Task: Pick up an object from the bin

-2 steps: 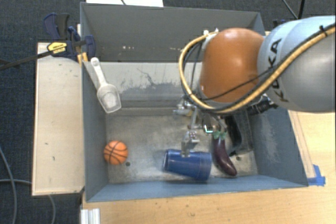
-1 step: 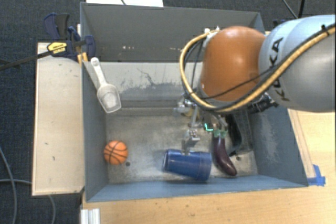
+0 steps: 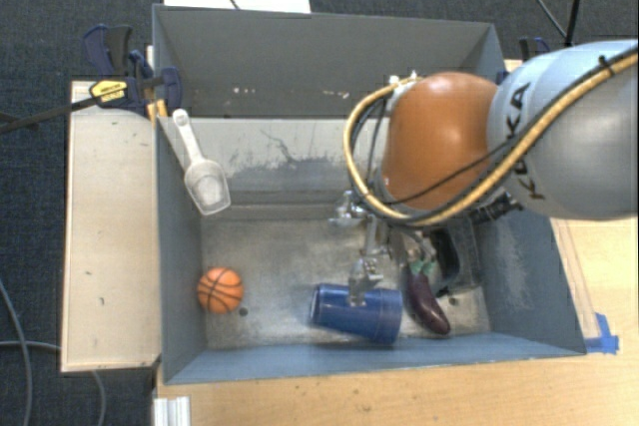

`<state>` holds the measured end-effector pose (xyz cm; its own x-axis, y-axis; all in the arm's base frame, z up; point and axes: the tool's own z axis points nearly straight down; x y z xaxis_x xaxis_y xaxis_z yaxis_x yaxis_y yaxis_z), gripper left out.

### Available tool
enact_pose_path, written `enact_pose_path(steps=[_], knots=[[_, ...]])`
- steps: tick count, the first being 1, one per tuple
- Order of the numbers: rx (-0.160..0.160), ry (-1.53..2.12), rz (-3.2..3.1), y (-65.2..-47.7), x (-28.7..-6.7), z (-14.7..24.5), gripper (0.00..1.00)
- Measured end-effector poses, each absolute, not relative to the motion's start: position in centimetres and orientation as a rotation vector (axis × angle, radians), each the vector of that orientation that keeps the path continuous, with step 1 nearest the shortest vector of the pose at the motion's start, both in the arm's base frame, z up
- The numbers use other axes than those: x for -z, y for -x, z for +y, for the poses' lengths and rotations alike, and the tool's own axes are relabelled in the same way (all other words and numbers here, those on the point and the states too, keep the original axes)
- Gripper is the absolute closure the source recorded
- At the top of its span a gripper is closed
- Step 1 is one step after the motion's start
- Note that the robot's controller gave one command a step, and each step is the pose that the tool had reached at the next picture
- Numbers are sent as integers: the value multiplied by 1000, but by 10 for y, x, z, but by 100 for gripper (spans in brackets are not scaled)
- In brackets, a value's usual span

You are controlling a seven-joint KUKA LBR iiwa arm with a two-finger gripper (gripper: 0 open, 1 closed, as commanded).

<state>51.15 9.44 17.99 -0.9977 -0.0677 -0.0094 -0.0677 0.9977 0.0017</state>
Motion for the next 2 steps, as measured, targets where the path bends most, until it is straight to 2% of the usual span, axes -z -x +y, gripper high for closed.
enact_pose_path(steps=[1,2], knots=[[-5,430,3111,-495,-80,70,100],[-5,428,3112,-495,-80,70,100]])
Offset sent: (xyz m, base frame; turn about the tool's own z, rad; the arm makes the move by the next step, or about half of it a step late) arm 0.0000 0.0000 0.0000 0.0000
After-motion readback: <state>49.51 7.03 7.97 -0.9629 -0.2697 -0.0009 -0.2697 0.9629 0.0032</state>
